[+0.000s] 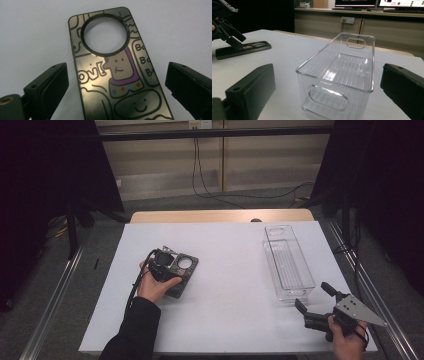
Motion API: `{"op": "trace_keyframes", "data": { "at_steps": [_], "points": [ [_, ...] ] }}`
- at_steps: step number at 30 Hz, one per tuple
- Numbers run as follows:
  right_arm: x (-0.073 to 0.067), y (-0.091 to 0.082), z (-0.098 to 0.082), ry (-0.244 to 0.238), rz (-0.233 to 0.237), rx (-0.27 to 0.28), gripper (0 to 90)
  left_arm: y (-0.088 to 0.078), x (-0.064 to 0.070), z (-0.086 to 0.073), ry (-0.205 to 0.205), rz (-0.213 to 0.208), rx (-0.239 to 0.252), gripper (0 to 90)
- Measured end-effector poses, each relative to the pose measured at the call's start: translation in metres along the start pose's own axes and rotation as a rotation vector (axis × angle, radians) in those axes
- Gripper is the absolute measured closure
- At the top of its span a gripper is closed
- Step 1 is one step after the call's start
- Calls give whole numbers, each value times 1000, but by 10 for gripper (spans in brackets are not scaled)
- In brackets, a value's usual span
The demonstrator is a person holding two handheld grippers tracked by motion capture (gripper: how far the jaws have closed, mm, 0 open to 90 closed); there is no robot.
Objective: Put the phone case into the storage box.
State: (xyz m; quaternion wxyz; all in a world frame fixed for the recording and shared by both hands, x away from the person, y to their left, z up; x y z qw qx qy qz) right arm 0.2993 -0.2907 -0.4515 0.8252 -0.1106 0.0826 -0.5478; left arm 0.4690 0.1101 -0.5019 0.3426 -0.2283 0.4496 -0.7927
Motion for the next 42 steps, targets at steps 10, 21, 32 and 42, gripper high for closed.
{"op": "trace_keyframes", "data": {
  "at_steps": [10,21,32,42],
  "points": [
    [0,1,0,-3,2,-1,0,5,2,-5,-2,-37,-65,58],
    [-1,1,-1,-4,8,-7,0,11,4,-9,-16,-17,-134,48],
    [-1,1,-1,-4,11,-5,0,17,7,-9,-14,34,-188,25],
    [-1,0,-1,-3,12,-7,0,18,8,-9,-9,27,-186,0]
  ]
}}
Point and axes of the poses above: each handheld gripper's, and its own axes: y roughly forward along the jaws, z roughly out of its top, x roughly to its right, the point moved 8 cm from there along y, roughly forward along the jaws, and after that the axes turned 4 degrees about -x, right-handed, at the moved point
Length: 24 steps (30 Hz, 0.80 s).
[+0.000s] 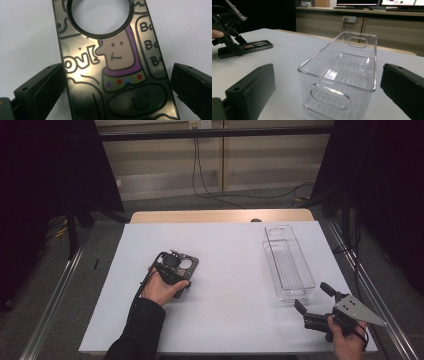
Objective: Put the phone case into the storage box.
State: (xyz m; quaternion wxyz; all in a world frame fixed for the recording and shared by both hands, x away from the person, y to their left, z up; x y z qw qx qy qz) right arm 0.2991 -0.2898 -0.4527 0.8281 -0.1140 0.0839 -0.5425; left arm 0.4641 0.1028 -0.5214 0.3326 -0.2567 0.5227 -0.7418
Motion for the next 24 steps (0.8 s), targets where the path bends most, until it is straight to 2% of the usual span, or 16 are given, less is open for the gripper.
{"op": "trace_keyframes", "data": {
  "at_steps": [6,8,18,24],
  "points": [
    [-1,0,0,-1,3,2,0,0,0,0,-2,-1,-3,0],
    [-1,0,0,-1,4,4,0,0,0,1,-15,-2,-11,3],
    [0,-1,0,0,2,2,0,-5,-3,0,-6,-6,-13,114],
    [0,0,0,0,3,1,0,-6,-4,-1,1,-7,-6,125]
  ]
}}
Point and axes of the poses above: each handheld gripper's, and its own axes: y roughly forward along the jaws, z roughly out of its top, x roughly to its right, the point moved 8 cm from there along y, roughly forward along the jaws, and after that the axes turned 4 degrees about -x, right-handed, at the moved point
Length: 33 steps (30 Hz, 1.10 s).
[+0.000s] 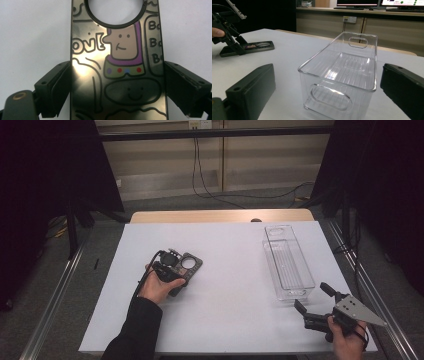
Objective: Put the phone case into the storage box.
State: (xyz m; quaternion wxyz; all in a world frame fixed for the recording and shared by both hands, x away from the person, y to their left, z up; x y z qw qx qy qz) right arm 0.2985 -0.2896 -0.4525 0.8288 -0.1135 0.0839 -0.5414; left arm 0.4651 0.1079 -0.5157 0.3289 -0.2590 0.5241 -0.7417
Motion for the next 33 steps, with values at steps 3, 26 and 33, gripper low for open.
{"op": "trace_keyframes", "data": {
  "at_steps": [3,26,33],
  "points": [
    [0,0,0,1,-1,2,0,0,0,0,-4,-4,8,126],
    [0,1,0,-1,1,0,0,-4,-1,-2,18,-13,26,126],
    [0,1,0,-2,2,0,0,-12,2,3,38,2,82,126]
  ]
}}
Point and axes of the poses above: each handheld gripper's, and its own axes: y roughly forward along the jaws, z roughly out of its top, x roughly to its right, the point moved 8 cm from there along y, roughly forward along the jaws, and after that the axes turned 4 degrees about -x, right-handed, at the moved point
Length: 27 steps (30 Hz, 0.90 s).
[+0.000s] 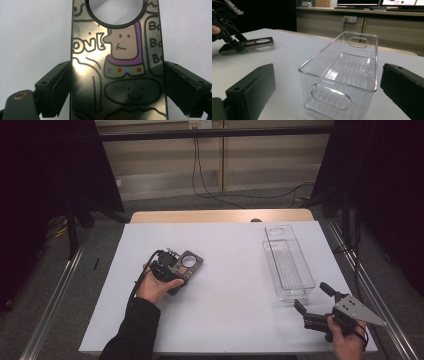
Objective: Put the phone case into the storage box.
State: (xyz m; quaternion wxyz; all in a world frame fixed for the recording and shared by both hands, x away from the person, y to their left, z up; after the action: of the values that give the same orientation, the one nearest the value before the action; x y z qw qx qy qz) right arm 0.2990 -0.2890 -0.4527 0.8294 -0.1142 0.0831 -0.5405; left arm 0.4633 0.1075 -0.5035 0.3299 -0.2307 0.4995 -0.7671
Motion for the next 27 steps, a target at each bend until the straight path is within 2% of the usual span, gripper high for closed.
{"op": "trace_keyframes", "data": {
  "at_steps": [2,3,8,13,18,20,22,24,26,27],
  "points": [
    [0,0,0,-1,1,1,0,-3,2,2,-2,-15,15,126],
    [0,0,0,-1,0,1,0,-5,2,2,6,-10,9,126],
    [0,0,0,-1,2,1,0,-8,1,3,-5,-13,32,126],
    [0,0,0,0,1,1,0,-14,0,6,-11,-11,82,126],
    [0,0,0,-1,1,1,0,-19,-1,7,-20,-20,106,125],
    [0,0,0,-2,1,1,0,-22,-1,9,-19,-21,137,125],
    [0,0,0,-1,1,1,0,-26,0,11,-3,-26,168,125],
    [0,0,0,-2,1,1,0,-30,4,14,25,-53,206,125],
    [0,0,0,-1,1,1,0,-35,7,17,50,-52,241,125],
    [0,0,0,-1,1,1,0,-36,8,18,47,-55,253,125]
  ]
}}
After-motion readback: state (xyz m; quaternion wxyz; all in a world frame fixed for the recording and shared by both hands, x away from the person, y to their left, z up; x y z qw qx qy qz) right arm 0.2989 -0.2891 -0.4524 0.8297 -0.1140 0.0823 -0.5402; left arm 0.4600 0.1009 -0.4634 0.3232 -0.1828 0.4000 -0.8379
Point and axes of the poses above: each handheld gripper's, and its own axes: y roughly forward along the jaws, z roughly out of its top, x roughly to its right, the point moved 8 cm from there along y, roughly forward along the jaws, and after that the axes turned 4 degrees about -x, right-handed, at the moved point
